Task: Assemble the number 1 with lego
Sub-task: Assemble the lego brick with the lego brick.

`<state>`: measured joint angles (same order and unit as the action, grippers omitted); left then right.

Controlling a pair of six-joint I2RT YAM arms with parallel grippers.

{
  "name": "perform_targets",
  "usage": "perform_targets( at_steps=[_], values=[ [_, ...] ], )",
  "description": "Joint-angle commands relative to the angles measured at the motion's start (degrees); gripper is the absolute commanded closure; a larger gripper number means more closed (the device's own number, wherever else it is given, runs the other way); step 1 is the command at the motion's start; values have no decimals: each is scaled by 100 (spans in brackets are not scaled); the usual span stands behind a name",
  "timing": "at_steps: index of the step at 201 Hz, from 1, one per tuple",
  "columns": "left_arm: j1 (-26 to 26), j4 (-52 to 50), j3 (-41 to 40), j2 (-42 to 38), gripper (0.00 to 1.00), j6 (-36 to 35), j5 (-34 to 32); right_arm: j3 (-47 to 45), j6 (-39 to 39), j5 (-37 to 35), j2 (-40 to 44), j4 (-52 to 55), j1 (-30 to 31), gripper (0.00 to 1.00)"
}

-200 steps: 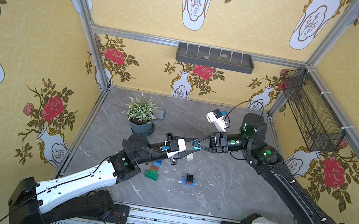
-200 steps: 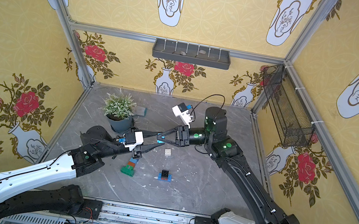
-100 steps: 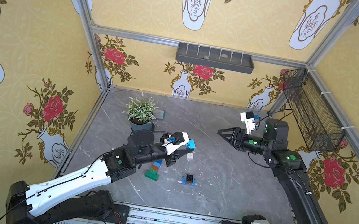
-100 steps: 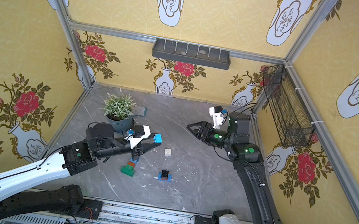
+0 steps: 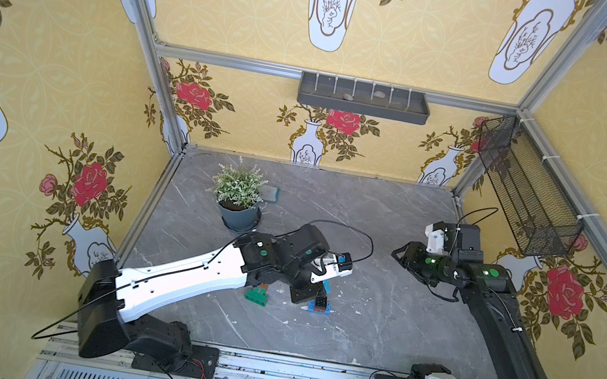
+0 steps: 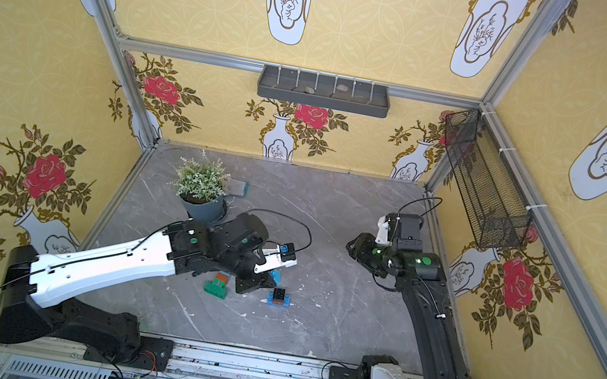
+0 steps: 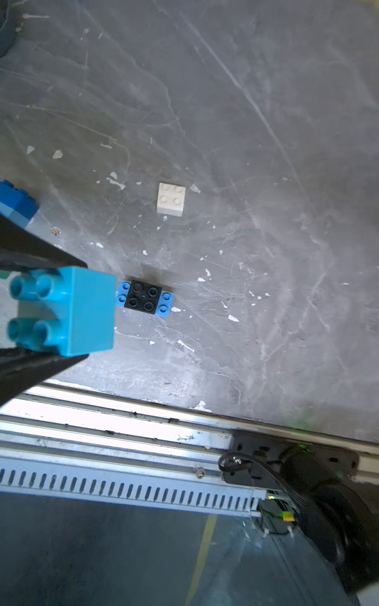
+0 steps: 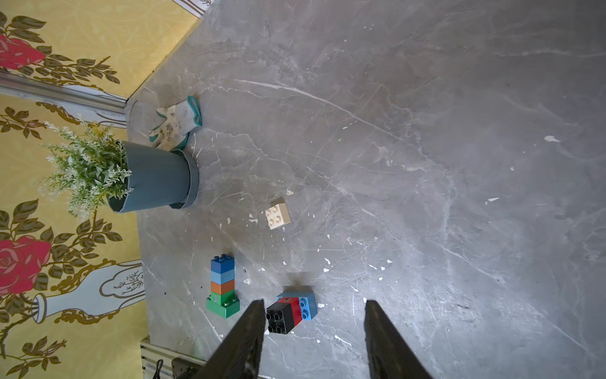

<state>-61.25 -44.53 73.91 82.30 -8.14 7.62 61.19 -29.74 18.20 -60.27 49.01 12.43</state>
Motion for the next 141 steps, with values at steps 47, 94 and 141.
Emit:
perform_targets(
  at_steps=[47, 94, 141],
  values=[
    [-293, -1839, 1410, 1531, 89, -179, -329, -128, 114, -358, 327, 262, -324, 49],
    [-441, -2762, 2375, 2607, 88, -437, -1021, -147, 60, -299, 358, 264, -346, 51],
    [-458, -2882, 2635, 3046, 86, -607, -1275, -29, 135, -417, 298, 489, -446, 52]
  ],
)
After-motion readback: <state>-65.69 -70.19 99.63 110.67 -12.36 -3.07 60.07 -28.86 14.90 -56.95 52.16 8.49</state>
